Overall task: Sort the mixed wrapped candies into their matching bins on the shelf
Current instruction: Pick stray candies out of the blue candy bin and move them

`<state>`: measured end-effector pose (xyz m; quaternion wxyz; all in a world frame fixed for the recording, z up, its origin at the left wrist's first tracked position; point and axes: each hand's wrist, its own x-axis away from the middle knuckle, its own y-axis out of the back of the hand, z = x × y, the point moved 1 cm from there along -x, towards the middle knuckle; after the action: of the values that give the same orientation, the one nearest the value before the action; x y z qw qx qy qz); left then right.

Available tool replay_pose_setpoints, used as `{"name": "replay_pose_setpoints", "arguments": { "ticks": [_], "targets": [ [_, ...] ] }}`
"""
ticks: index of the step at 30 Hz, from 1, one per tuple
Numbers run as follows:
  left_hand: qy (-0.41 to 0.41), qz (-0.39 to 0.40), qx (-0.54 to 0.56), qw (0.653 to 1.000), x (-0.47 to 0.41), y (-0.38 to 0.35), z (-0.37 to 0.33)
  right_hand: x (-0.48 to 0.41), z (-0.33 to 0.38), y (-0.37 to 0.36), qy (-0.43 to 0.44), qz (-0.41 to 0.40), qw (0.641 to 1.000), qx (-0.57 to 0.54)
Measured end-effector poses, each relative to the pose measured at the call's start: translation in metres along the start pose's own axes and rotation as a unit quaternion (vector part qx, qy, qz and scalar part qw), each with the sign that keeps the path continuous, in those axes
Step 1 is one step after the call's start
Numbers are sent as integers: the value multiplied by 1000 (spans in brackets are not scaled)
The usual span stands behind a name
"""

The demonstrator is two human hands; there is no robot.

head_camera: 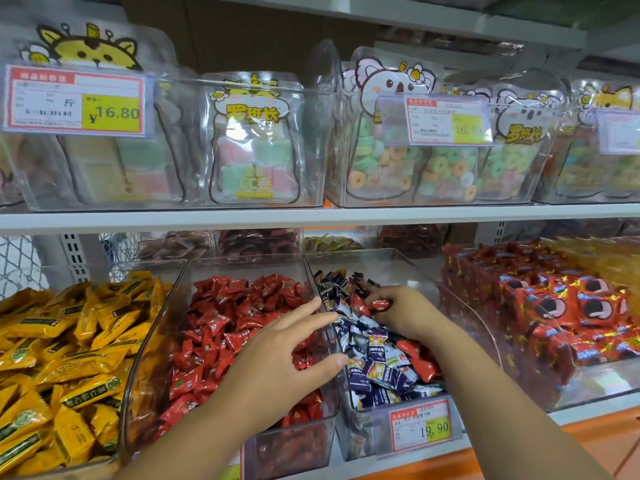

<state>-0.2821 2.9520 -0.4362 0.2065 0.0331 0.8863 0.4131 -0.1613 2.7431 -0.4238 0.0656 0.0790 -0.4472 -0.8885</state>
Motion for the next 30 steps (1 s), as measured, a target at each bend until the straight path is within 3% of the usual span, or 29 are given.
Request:
{"name": "replay_pose_setpoints", "arguments": {
  "ticks": [6,11,16,23,27,30],
  "targets": [
    [0,-2,4,1000,-1,0,1,3,-11,22,-2,-62,983,-173],
    [-3,-4,2,1000,-1,-1,2,4,-4,22,5,-48,975,-219],
    [-2,-4,-1,1000,0,-1,1,2,-5,13,10,-24,983,-184],
    [-2,-3,-5,1000,-1,-1,2,-4,2,19,67,-116,990,-41],
    [-2,-4,-4,1000,-1,-1,2,-6,10,6,47,2,997,55],
    [-4,-4,-5,1000,-2,-1,2,-5,10,-5,33,27,996,72]
  ]
}}
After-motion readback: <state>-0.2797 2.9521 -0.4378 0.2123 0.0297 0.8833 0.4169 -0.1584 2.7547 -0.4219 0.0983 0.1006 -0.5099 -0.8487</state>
